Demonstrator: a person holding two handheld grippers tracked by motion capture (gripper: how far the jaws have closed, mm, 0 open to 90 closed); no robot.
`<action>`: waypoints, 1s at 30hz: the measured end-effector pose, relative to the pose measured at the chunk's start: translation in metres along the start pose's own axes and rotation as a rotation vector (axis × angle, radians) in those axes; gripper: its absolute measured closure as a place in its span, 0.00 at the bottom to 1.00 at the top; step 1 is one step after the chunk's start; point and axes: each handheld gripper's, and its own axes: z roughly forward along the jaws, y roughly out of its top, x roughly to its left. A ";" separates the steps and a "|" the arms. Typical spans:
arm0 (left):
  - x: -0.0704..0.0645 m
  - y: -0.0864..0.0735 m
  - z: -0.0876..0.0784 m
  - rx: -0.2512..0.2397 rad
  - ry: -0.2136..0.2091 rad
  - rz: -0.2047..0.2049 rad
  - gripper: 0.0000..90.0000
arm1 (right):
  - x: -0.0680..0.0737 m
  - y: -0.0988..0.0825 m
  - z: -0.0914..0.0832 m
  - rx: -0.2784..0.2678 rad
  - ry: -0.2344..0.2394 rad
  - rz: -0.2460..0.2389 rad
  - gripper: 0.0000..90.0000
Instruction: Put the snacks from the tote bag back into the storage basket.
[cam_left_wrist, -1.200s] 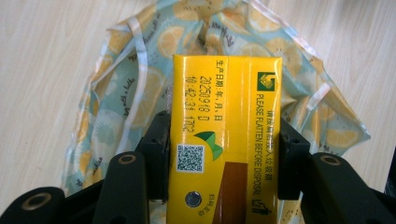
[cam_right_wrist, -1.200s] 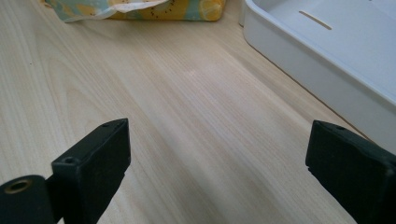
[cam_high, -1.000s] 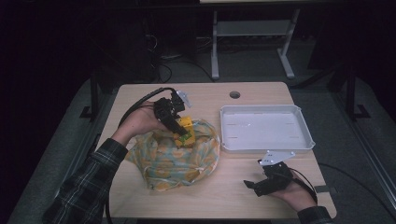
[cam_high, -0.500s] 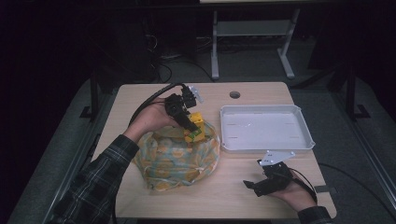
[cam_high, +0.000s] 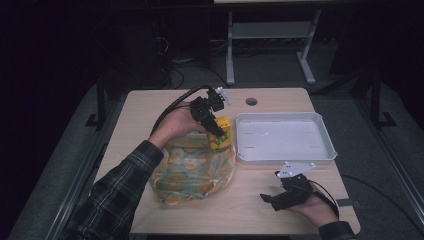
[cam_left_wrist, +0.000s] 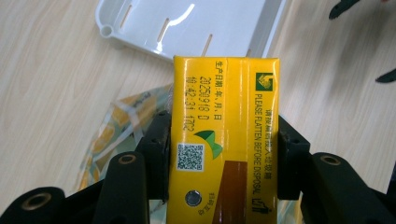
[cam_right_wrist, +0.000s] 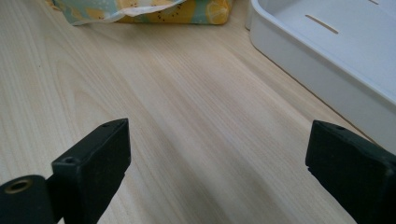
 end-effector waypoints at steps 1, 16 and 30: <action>0.000 0.002 0.001 -0.001 0.000 -0.001 0.56 | 0.000 0.000 0.000 0.000 0.001 0.001 0.07; -0.004 0.036 0.020 -0.033 0.001 -0.038 0.56 | 0.001 0.001 0.000 -0.011 0.007 -0.003 0.07; -0.011 0.065 0.047 -0.033 -0.016 -0.041 0.56 | 0.001 0.001 -0.001 -0.014 0.013 -0.008 0.07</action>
